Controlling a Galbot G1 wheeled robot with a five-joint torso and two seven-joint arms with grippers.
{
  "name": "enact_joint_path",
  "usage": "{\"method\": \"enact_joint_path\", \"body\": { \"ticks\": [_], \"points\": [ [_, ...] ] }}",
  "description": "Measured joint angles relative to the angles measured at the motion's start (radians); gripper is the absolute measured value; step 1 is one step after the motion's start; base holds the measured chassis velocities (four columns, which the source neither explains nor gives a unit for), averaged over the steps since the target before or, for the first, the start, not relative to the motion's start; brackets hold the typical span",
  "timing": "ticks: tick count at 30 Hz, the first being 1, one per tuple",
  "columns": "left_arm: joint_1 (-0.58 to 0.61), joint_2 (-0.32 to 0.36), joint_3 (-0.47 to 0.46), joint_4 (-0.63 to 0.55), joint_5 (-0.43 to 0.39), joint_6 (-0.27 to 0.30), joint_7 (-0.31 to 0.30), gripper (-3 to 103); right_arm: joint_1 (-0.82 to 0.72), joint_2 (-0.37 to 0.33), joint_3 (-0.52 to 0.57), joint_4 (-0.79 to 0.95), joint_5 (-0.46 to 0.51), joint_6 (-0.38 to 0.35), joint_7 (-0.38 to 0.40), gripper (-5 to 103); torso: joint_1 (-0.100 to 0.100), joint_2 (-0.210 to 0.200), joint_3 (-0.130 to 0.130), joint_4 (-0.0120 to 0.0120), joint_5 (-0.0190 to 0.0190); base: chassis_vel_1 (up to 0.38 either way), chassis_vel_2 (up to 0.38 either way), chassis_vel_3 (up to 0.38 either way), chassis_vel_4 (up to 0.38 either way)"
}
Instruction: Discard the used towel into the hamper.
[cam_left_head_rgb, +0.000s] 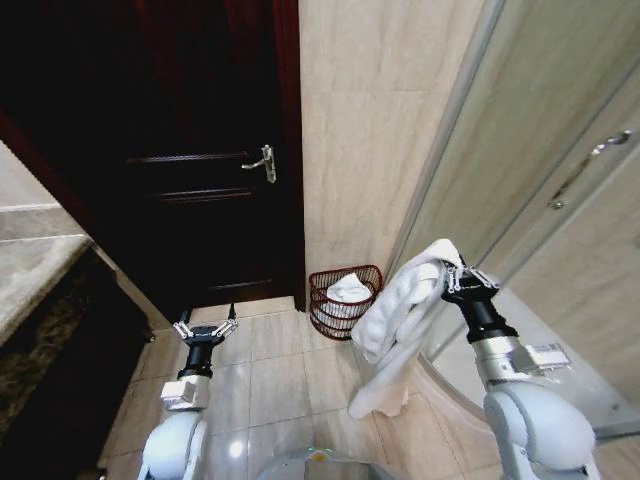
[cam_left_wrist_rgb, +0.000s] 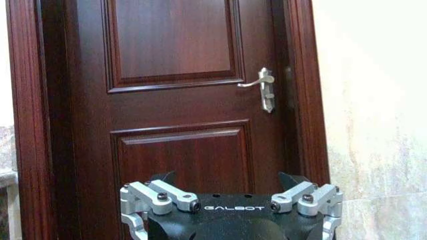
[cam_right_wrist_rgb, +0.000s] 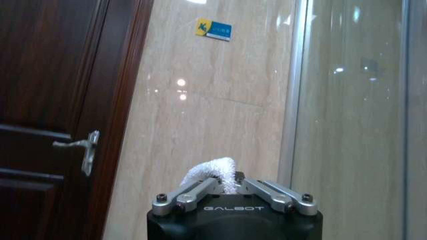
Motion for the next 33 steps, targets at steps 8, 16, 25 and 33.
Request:
{"method": "enact_joint_path", "body": {
  "ticks": [8, 16, 25, 33],
  "points": [
    [0.000, -0.004, 0.003, 0.002, -0.001, -0.002, 0.002, 100, -0.006, 0.006, 0.004, 0.000, 0.015, 0.000, 0.006, 2, 0.011, 0.024, 0.013, 0.0001, -0.0001, -0.001, 0.067, 0.004, -0.069],
    [-0.002, -0.005, 0.003, 0.006, 0.000, -0.002, 0.002, 100, -0.002, 0.006, 0.005, -0.007, 0.015, 0.008, 0.007, 2, 0.027, 0.060, 0.032, 0.0000, 0.0000, -0.003, -0.007, 0.001, 0.004],
    [-0.009, -0.032, 0.014, 0.026, 0.028, -0.003, 0.000, 100, 0.012, -0.002, 0.005, -0.019, 0.043, 0.018, 0.008, 2, 0.047, 0.104, 0.057, 0.0000, -0.0003, 0.000, 0.000, 0.000, 0.000],
    [-0.007, -0.035, 0.013, -0.003, -0.014, 0.019, 0.001, 100, 0.054, -0.022, 0.004, -0.042, 0.066, 0.005, 0.015, 2, 0.064, 0.143, 0.079, 0.0000, 0.0000, 0.000, 0.000, 0.000, 0.000]
  ]
}}
